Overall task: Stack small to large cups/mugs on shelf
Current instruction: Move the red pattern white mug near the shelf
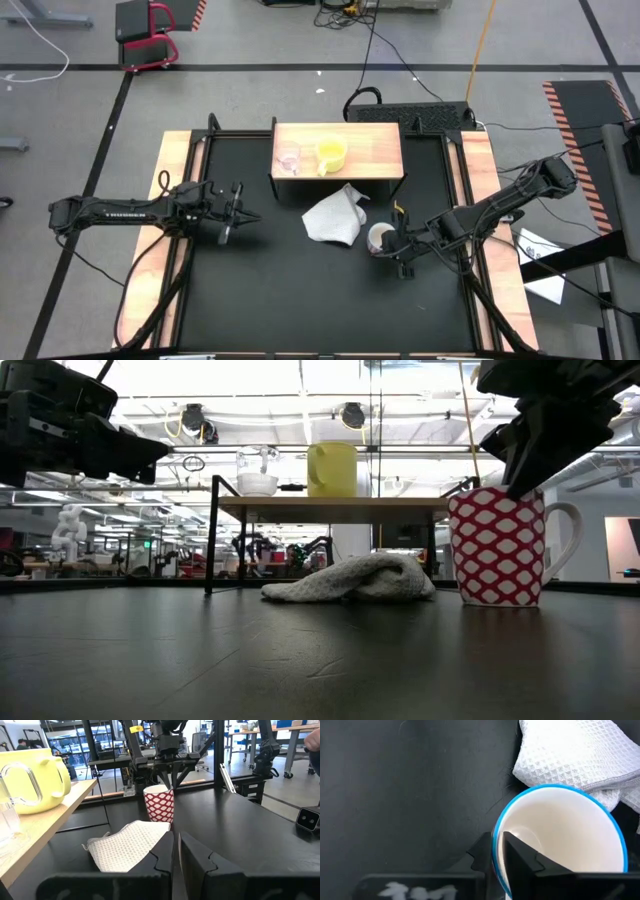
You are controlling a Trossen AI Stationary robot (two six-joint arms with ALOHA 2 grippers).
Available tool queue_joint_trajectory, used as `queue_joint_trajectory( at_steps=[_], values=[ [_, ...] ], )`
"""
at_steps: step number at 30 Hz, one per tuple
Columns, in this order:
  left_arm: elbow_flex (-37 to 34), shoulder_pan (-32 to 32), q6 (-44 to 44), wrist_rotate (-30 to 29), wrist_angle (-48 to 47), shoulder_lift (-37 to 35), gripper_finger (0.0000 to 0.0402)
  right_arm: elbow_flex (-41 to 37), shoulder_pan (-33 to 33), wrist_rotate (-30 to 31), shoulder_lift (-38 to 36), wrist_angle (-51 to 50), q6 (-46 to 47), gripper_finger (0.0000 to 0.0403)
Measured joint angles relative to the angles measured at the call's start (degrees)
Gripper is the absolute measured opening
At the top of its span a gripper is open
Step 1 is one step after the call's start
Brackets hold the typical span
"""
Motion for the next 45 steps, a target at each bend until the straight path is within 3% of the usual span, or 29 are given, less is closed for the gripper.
queue_joint_trajectory(
  at_steps=[8, 13, 25, 45],
  values=[
    [0.0, 0.0, 0.0, 0.0, 0.0, 0.0, 0.0031, 0.0, 0.0, 0.0, 0.0, 0.2, 0.2, 0.0114],
    [0.0, 0.0, 0.0, 0.0, 0.0, 0.0, 0.0031, 0.0, 0.0, 0.1, 0.0, 0.2, 0.2, 0.0138],
    [0.0, 0.0, 0.0, 0.0, 0.0, 0.0, 0.0031, 0.0, 0.0, 0.2, -0.4, 0.7, -0.1, 0.0141],
    [0.0, 0.0, 0.0, 0.0, 1.2, 0.0, 0.0031, -0.1, -1.0, 0.2, -9.4, 0.6, -2.1, 0.0141]
  ],
)
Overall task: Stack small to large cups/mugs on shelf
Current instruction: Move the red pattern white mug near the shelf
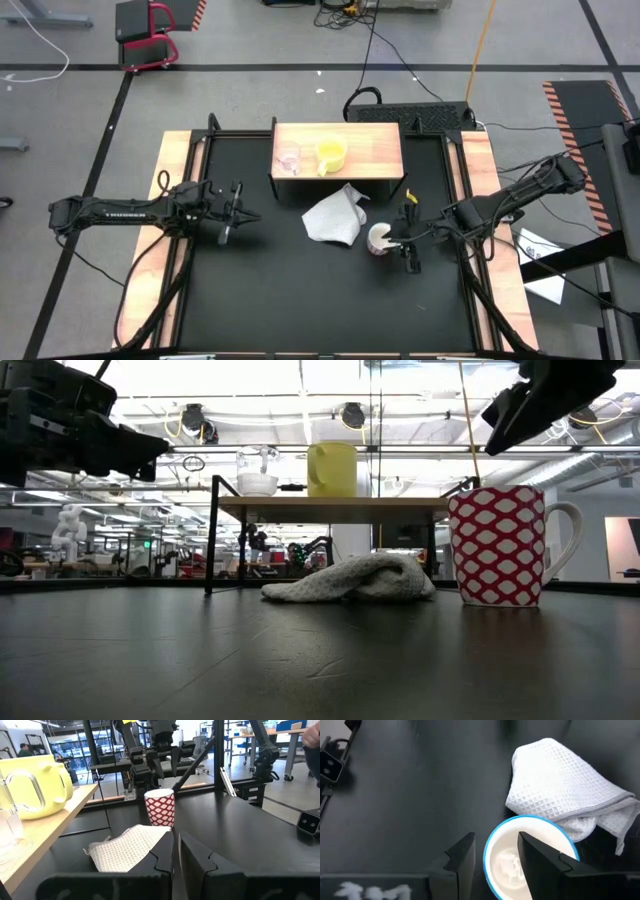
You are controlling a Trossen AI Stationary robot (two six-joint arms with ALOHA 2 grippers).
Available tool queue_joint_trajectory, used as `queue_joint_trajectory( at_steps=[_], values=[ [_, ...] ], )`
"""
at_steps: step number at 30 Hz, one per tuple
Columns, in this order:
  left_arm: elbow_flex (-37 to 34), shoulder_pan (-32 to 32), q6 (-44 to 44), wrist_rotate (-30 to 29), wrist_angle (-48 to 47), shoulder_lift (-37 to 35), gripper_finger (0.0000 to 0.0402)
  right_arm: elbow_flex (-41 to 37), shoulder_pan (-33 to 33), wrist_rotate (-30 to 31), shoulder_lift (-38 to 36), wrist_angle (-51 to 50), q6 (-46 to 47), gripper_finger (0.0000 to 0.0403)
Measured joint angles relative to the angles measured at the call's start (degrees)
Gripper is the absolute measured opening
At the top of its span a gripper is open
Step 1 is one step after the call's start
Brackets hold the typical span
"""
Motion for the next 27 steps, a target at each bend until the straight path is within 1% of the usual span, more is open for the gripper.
queue_joint_trajectory(
  at_steps=[11, 13, 16, 19, 27],
  values=[
    [0.0, 0.0, 0.1, 0.0, 0.0, 0.0, 0.0031, 2.5, -3.8, -0.1, -0.1, -3.8, -1.1, 0.0141],
    [0.0, 0.0, 0.1, 0.0, 0.1, 0.0, 0.0031, 3.5, -4.5, -1.3, -0.1, -4.1, -1.5, 0.0141],
    [0.0, 0.0, 0.1, 0.0, 0.1, 0.0, 0.0031, 5.0, -5.2, -1.5, -0.1, -5.3, -1.9, 0.0141],
    [0.0, 0.0, 0.1, 0.0, 0.1, 0.0, 0.0031, 6.8, -5.6, -1.6, 0.0, -8.5, -2.0, 0.0141],
    [0.0, 0.0, 0.2, 0.0, 0.1, 0.0, 0.0031, 12.0, -6.6, -1.6, 2.1, -13.5, -2.4, 0.0141]
  ],
)
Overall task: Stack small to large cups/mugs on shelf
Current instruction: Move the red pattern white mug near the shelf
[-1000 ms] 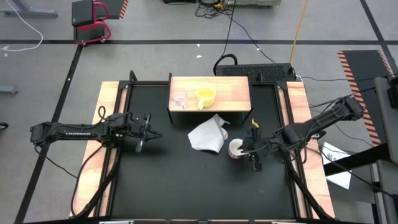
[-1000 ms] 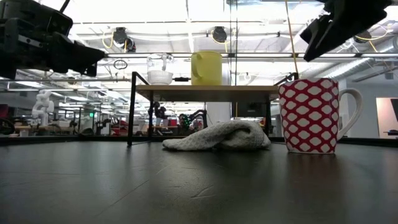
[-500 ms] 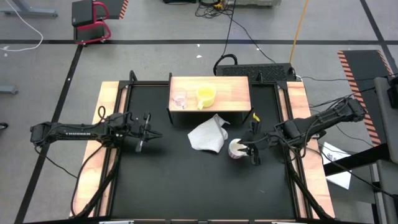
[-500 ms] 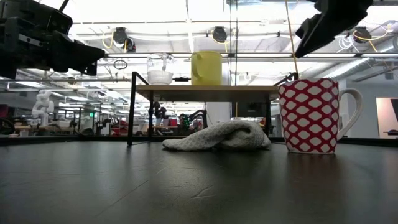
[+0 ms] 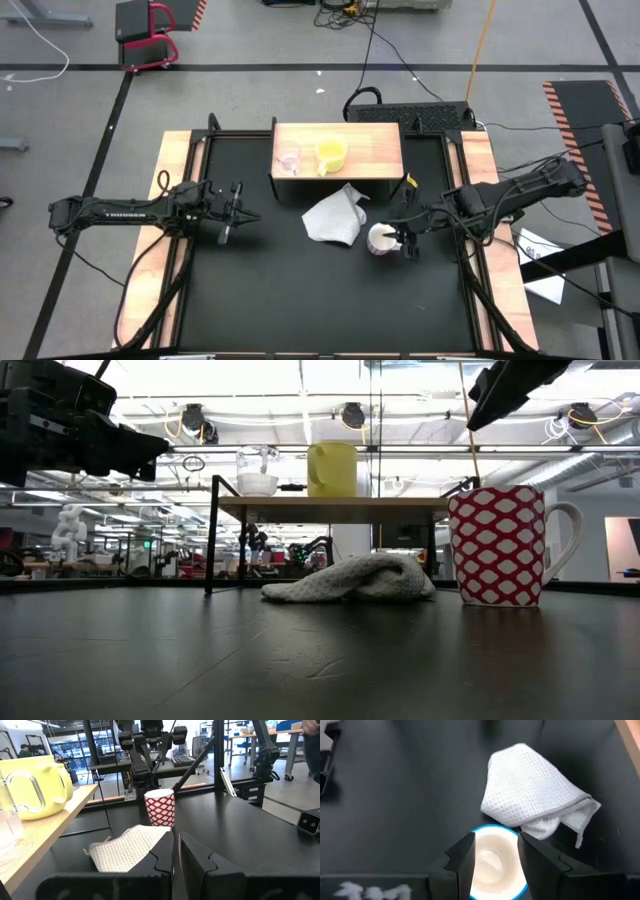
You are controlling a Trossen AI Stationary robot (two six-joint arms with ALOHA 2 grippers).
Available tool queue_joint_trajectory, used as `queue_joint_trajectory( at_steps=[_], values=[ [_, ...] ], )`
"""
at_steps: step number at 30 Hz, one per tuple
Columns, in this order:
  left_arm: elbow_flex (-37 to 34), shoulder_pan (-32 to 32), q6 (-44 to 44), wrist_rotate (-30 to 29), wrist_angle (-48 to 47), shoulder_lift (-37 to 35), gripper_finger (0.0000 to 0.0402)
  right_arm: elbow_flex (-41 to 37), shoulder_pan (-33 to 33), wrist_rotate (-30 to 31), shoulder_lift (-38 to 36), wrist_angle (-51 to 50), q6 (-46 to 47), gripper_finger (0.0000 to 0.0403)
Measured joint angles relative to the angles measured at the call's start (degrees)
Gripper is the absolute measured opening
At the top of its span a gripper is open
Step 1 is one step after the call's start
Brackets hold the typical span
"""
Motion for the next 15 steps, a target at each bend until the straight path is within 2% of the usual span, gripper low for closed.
queue_joint_trajectory(
  at_steps=[10, 15],
  values=[
    [0.0, 0.0, 0.0, 0.0, -0.1, 0.0, 0.0031, 4.7, -1.1, -0.1, 0.9, -7.1, 0.6, 0.0141],
    [0.0, 0.0, 0.5, 0.0, -0.1, 0.0, 0.0031, 4.7, -2.2, -3.0, 2.6, -10.9, 0.9, 0.0141]
  ],
)
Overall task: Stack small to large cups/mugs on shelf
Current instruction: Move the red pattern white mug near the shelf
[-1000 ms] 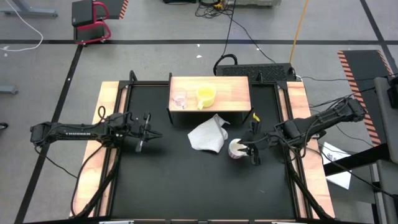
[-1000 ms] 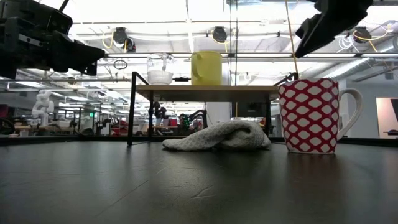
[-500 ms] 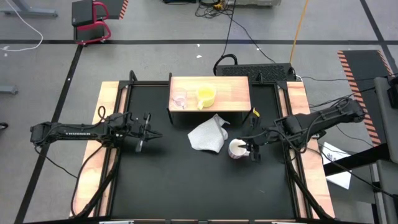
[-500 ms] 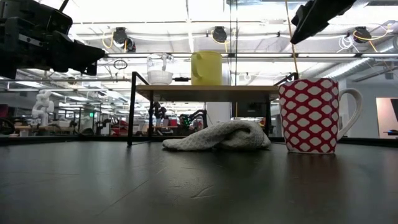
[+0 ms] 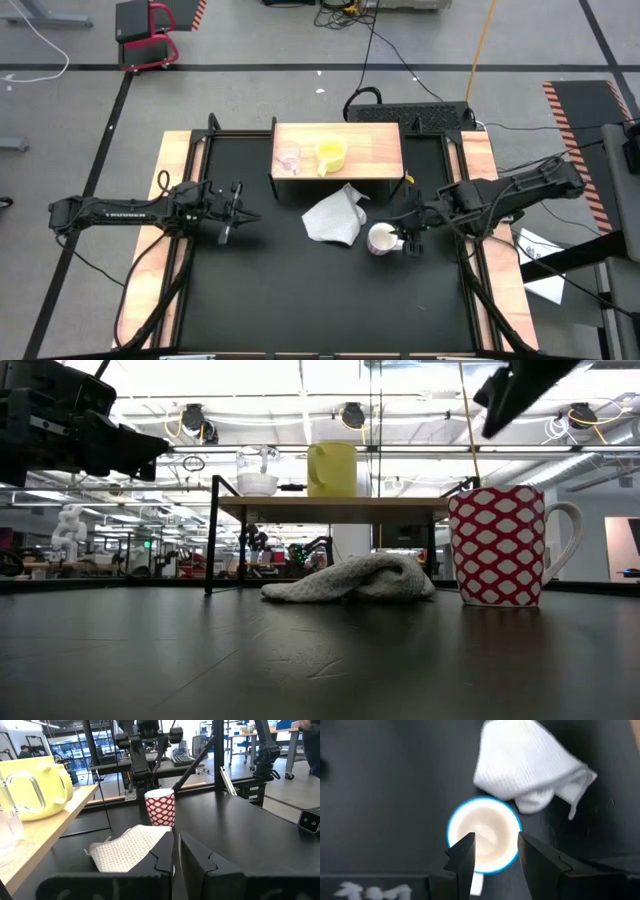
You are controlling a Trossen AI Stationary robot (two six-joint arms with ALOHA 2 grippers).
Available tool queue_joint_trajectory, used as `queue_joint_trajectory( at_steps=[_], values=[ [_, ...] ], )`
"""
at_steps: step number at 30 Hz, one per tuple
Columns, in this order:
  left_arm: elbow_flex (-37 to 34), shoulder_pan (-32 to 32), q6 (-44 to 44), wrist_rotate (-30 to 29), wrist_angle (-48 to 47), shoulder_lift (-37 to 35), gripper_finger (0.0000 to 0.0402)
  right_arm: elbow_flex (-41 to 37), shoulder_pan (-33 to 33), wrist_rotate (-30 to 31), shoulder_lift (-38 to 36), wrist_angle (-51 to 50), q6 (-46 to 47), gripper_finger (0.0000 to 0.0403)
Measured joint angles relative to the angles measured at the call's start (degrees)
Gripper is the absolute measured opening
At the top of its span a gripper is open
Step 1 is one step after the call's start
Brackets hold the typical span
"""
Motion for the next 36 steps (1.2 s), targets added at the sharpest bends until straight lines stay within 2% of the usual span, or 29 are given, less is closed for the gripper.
queue_joint_trajectory(
  at_steps=[8, 15, 19, 27, 36],
  values=[
    [0.0, 0.0, -0.1, 0.0, 0.0, 0.0, 0.0031, 0.0, -3.1, -1.7, 5.6, -1.4, -2.8, 0.0141],
    [0.0, 0.0, -0.6, 0.0, 0.0, 0.0, 0.0031, 0.0, -6.7, -7.2, 8.7, -0.3, -6.0, 0.0141],
    [0.0, 0.0, -0.9, 0.0, 0.0, 0.0, 0.0031, 0.0, -7.7, -7.6, 9.4, -0.2, -7.4, 0.0141],
    [0.0, 0.0, -0.9, 0.0, 0.0, 0.0, 0.0031, -0.1, -8.4, -12.1, 9.5, 0.3, -9.3, 0.0141],
    [0.0, 0.0, -0.9, 0.0, 0.0, 0.0, 0.0031, -0.1, -8.6, -10.2, 9.5, 0.3, -9.5, 0.0141]
  ],
)
